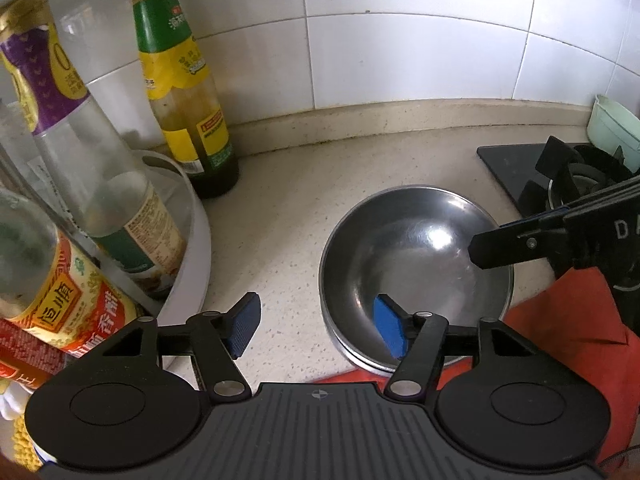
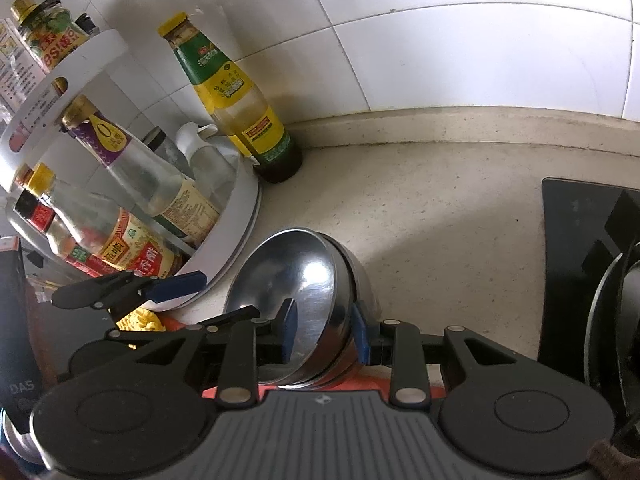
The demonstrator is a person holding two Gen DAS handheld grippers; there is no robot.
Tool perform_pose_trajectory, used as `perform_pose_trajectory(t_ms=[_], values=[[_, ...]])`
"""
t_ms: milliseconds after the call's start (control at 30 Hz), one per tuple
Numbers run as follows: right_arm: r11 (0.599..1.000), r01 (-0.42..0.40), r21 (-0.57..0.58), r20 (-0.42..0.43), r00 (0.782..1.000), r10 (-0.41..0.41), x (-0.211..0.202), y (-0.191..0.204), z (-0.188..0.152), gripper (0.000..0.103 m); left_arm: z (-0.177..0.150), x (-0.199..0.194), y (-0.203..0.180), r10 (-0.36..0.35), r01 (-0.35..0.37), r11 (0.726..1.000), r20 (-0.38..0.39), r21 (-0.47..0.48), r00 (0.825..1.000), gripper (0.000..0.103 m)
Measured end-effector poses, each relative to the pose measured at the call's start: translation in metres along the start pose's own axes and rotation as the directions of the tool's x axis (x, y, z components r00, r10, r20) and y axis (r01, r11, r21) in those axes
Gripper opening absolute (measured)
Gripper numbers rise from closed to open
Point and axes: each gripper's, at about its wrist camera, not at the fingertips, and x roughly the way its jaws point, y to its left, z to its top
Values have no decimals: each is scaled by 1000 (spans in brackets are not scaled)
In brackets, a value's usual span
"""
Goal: Organize plates and bowls
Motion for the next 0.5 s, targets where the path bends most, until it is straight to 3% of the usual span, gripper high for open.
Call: perform_pose_trajectory(t_ms=[500], values=[[1000, -15, 1, -36, 999, 15, 6, 6, 1, 44, -24, -26, 16, -42, 40, 998, 27, 45, 999, 85]])
